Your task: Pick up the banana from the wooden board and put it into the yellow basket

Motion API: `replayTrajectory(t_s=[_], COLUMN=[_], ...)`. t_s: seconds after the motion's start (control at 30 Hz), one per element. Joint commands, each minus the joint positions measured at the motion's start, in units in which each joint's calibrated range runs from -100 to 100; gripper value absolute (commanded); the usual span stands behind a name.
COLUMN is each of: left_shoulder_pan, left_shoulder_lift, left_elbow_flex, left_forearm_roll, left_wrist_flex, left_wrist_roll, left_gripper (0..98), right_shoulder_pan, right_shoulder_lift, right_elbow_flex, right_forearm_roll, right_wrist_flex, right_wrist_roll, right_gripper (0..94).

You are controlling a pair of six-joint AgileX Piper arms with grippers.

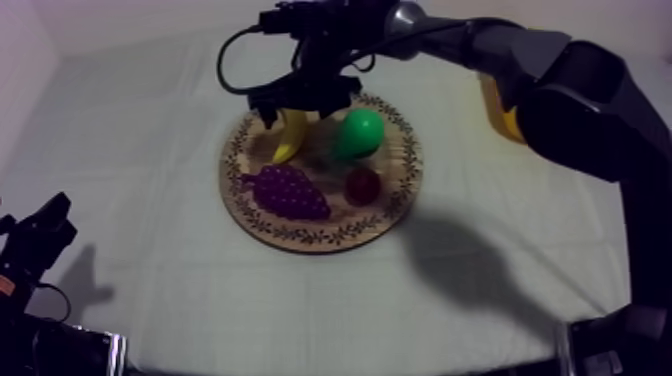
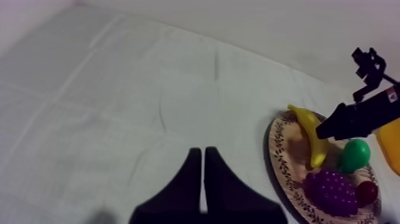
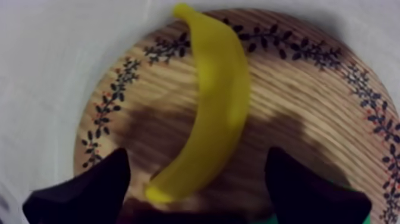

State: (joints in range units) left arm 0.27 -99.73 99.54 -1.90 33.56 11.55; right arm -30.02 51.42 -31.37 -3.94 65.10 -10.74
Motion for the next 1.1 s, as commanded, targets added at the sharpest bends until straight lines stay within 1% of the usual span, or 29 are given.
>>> replayTrajectory(t_s=[0.0,0.23,0.47,0.53,0.63,0.73,0.8,0.9,1.07], left_shoulder_pan=[-0.02,-0.02,-0.02,-0.02,-0.02,-0.02,-0.02,-0.02,-0.02], left_shoulder_lift=[-0.01,-0.01,-0.01,-0.01,-0.01,-0.01,-0.01,-0.01,-0.01], left_elbow_flex=[0.01,0.01,0.01,0.01,0.01,0.01,0.01,0.01,0.01], left_forearm_roll=[-0.02,-0.02,-0.02,-0.02,-0.02,-0.02,-0.02,-0.02,-0.02], left_wrist_flex=[-0.01,-0.01,-0.01,-0.01,-0.01,-0.01,-0.01,-0.01,-0.01], left_wrist_roll=[0.0,0.0,0.0,0.0,0.0,0.0,0.0,0.0,0.0], left_gripper=[0.1,0.1,0.1,0.1,0.1,0.1,0.1,0.1,0.1], right_shoulder_pan=[0.11,0.34,0.57,0.76,0.99,1.12,1.24,1.51,2.19], right_shoulder_lift=[2.14,4.95,7.19,7.54,7.94,7.87,7.49,6.33,1.56], right_elbow_flex=[-2.33,-4.71,-6.55,-6.78,-7.34,-7.39,-7.09,-6.21,-2.5], right_forearm_roll=[0.08,0.5,1.17,0.99,0.68,0.44,0.34,0.16,-0.57], right_wrist_flex=[0.56,0.31,0.17,0.06,0.38,0.69,0.81,1.14,1.89], right_wrist_roll=[-0.25,-0.48,-0.6,-0.3,0.13,0.47,0.63,0.81,1.46], right_gripper=[62.0,55.3,44.4,37.6,22.6,10.2,5.1,1.9,0.5])
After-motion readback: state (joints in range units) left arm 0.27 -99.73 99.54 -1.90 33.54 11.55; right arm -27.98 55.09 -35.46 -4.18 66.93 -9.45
